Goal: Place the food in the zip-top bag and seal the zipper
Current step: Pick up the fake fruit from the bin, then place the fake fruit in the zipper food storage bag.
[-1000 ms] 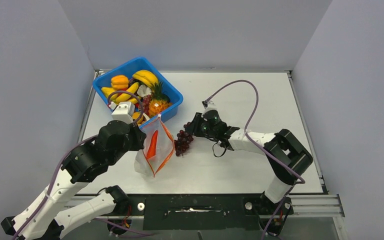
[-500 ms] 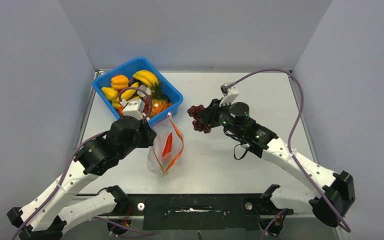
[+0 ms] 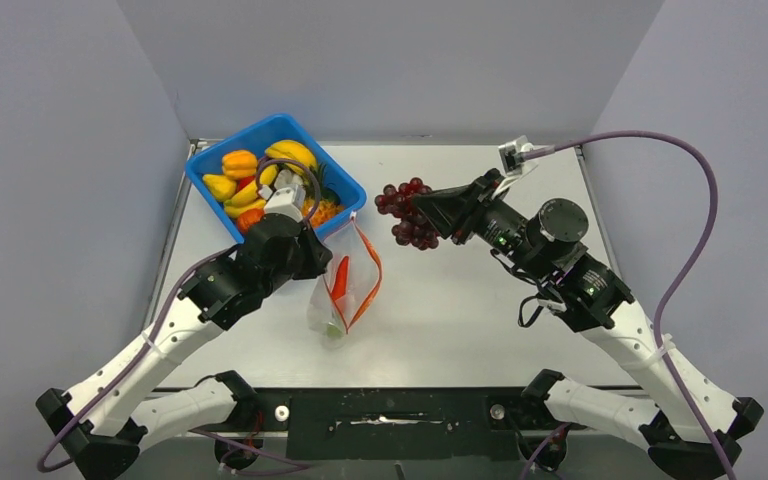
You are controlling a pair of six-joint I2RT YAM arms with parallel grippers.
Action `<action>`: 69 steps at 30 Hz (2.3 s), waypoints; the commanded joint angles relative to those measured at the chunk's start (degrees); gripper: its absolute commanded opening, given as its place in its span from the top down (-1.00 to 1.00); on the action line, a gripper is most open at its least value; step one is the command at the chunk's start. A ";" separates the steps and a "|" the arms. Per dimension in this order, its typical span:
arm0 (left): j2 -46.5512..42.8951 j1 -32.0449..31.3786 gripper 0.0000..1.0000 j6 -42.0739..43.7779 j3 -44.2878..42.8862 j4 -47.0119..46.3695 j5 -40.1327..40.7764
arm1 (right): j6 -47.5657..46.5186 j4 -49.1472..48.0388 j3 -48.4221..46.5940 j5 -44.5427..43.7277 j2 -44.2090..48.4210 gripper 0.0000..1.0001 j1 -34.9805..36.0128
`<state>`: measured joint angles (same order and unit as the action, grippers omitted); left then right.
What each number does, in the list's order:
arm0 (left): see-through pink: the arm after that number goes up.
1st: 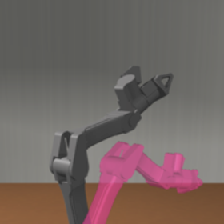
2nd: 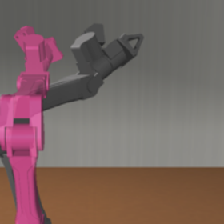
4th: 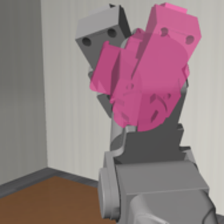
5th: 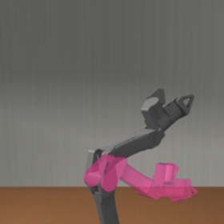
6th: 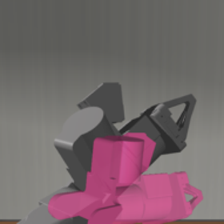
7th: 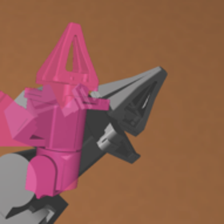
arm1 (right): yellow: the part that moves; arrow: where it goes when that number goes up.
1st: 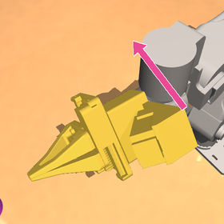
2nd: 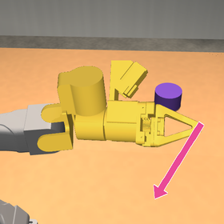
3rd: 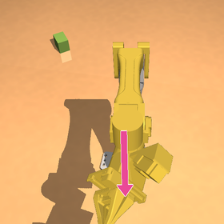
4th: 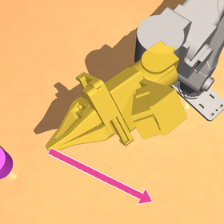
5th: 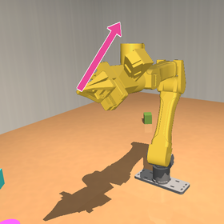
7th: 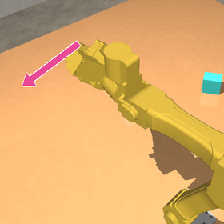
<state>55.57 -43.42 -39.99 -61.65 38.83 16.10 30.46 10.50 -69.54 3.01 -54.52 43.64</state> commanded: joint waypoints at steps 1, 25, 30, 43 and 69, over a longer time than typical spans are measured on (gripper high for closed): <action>1.55 2.21 1.00 -1.69 -1.21 -8.18 -5.00 | 7.19 -9.72 0.86 5.86 0.16 1.00 1.06; -0.13 8.62 1.00 -8.94 5.43 -16.22 -15.63 | 18.08 -30.58 21.87 -18.51 -7.47 1.00 11.93; -0.84 10.13 1.00 -9.90 7.33 -17.74 -17.84 | 20.49 -31.40 25.64 -20.32 -8.25 0.99 12.10; -1.03 11.88 1.00 -8.94 7.50 -17.69 -18.86 | 13.11 -12.65 15.86 -16.27 -12.67 0.49 14.33; -1.72 12.70 1.00 -9.49 9.87 -19.71 -20.93 | 6.93 4.64 12.12 -1.59 -12.18 -0.20 -0.89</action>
<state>54.85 -31.27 -49.34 -51.62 23.70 -3.62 40.25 23.05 -58.96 -10.79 -65.65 46.78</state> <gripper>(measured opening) 0.010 0.603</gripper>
